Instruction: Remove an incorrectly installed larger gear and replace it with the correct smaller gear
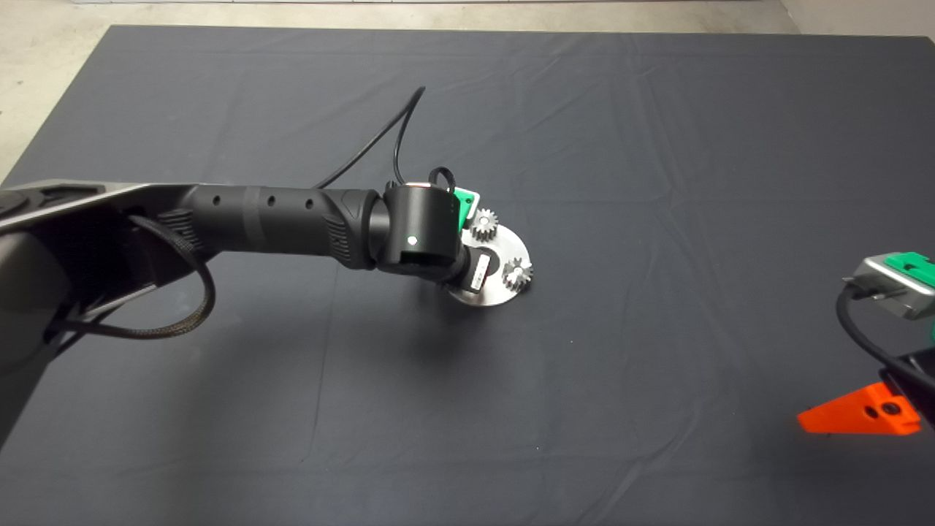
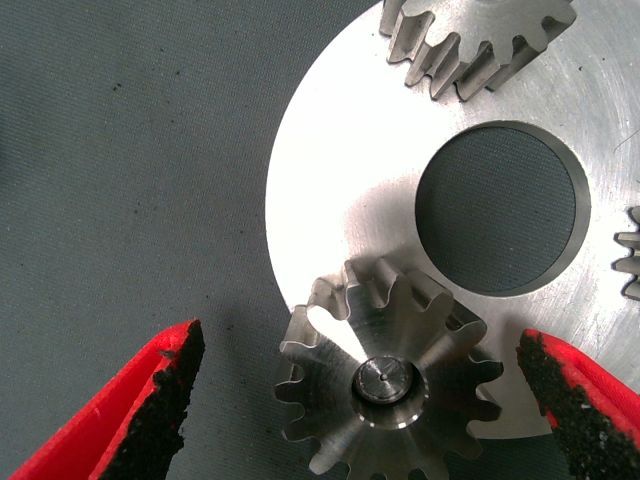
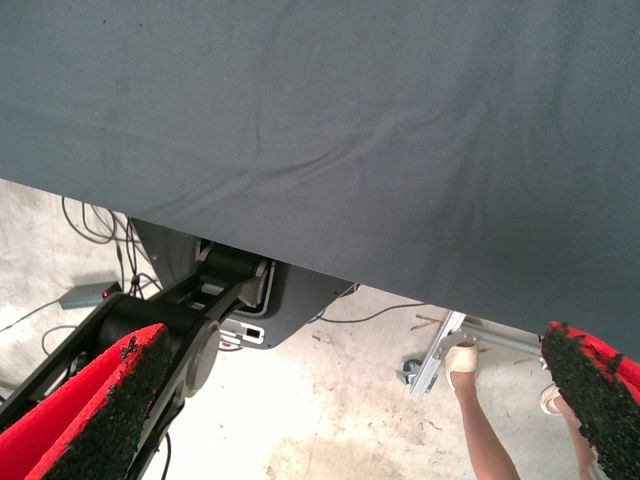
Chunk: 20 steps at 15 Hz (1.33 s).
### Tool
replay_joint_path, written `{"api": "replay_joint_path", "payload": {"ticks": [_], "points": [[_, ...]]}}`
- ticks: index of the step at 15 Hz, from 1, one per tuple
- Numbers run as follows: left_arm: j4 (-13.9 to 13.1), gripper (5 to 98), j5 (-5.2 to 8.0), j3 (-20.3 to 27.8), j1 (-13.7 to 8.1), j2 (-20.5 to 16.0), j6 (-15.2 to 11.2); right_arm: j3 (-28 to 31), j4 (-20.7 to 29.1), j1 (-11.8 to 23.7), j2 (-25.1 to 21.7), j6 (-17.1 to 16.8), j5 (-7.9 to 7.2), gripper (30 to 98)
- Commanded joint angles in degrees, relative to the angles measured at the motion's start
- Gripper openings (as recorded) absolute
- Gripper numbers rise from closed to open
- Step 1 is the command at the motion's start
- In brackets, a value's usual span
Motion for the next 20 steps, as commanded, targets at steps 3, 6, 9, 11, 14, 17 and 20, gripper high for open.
{"api": "replay_joint_path", "payload": {"ticks": [3,6,9,11,14,17,20], "points": [[0.3,80.0,3.48,1.0,-0.5,-0.1,-0.1,0.2,2.0,0.8,0.2,-0.1,0.1,97.7],[0.5,80.0,3.57,0.9,-0.3,-0.1,0.1,0.2,2.0,0.8,0.1,-0.1,0.1,97.7],[0.5,80.0,3.57,0.8,0.6,0.0,0.3,0.2,2.0,0.8,0.1,-0.1,0.1,97.7],[0.5,80.0,3.57,0.5,0.8,0.0,0.3,0.2,2.0,0.8,0.1,-0.1,0.1,97.7],[0.6,80.0,3.57,0.4,0.9,0.0,0.4,0.2,2.1,0.8,0.1,-0.1,0.1,97.7],[0.6,74.8,3.57,0.3,0.9,0.1,0.4,0.2,2.1,0.8,0.1,-0.1,0.1,97.7],[0.6,72.3,3.57,0.1,0.9,0.3,0.5,0.2,2.1,0.8,0.1,-0.1,0.1,97.7]]}}
